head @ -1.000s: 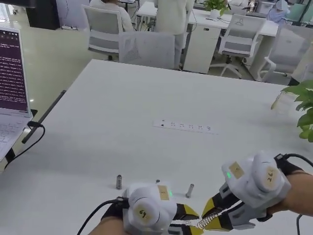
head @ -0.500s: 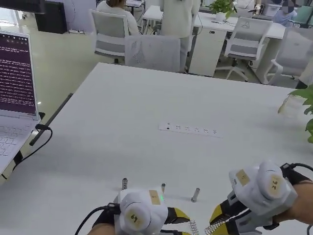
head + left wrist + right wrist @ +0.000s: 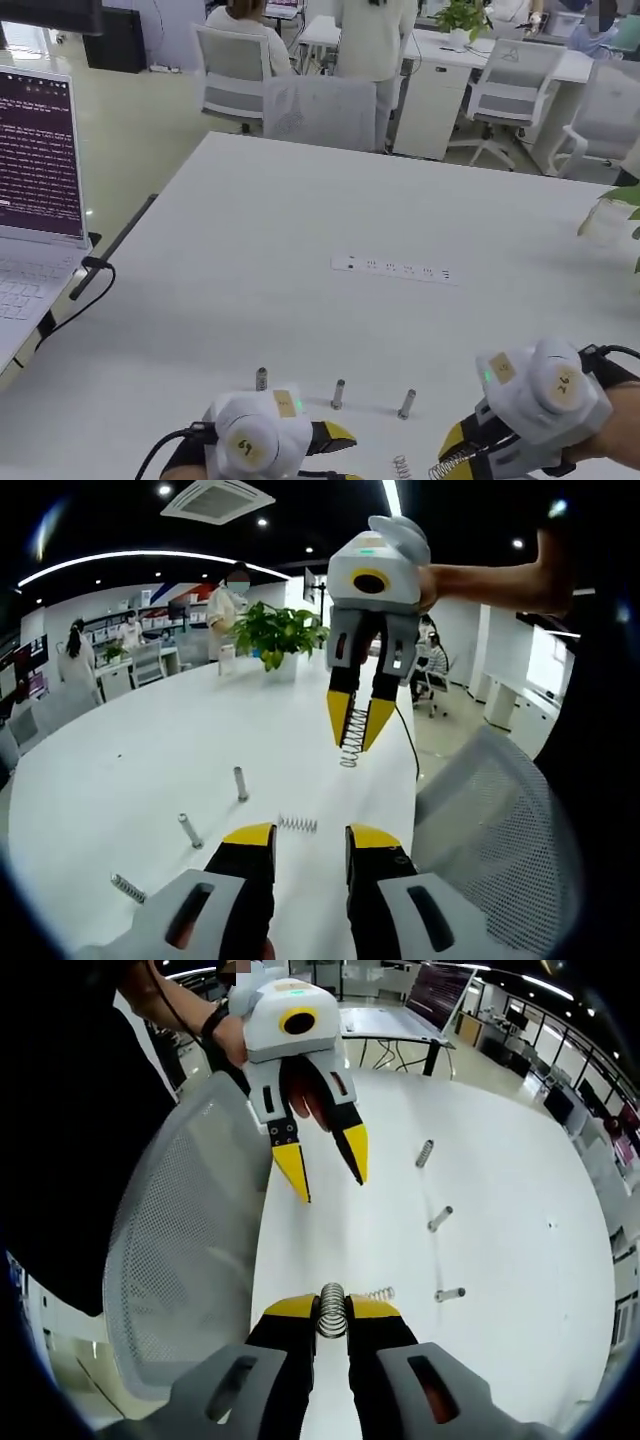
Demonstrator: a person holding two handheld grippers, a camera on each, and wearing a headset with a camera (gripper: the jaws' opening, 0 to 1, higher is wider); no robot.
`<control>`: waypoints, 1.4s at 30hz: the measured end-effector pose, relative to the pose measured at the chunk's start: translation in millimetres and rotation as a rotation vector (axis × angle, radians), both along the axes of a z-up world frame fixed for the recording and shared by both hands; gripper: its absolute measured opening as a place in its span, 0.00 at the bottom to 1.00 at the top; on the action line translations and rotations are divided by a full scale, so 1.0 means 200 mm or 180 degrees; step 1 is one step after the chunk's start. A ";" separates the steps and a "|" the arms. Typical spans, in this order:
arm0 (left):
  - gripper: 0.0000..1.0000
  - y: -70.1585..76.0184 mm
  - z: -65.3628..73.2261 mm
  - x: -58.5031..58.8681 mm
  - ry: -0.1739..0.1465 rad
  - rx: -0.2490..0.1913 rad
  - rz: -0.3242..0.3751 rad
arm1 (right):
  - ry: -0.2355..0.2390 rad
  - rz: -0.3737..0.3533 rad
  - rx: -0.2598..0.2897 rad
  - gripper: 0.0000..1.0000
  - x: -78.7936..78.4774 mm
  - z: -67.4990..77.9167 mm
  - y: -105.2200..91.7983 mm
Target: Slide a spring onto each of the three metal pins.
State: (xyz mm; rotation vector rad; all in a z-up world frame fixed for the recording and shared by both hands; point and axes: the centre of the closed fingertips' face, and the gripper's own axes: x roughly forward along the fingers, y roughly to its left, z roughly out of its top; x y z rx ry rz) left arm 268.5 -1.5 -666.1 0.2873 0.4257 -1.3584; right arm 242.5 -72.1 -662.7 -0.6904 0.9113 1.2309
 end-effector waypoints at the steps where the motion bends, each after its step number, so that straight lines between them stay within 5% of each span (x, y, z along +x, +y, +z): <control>1: 0.22 0.01 -0.01 0.00 0.0013 0.0001 0.0026 | 0.0007 -0.0009 -0.0004 0.08 0.00 -0.01 0.00; 20: 0.32 0.22 -0.06 0.09 0.0086 0.0038 0.0452 | 0.0101 -0.0107 -0.0090 0.08 0.10 -0.08 -0.07; 42: 0.41 0.57 -0.10 0.21 0.0122 0.0121 0.1052 | 0.0076 -0.0125 -0.0183 0.08 0.25 -0.11 -0.06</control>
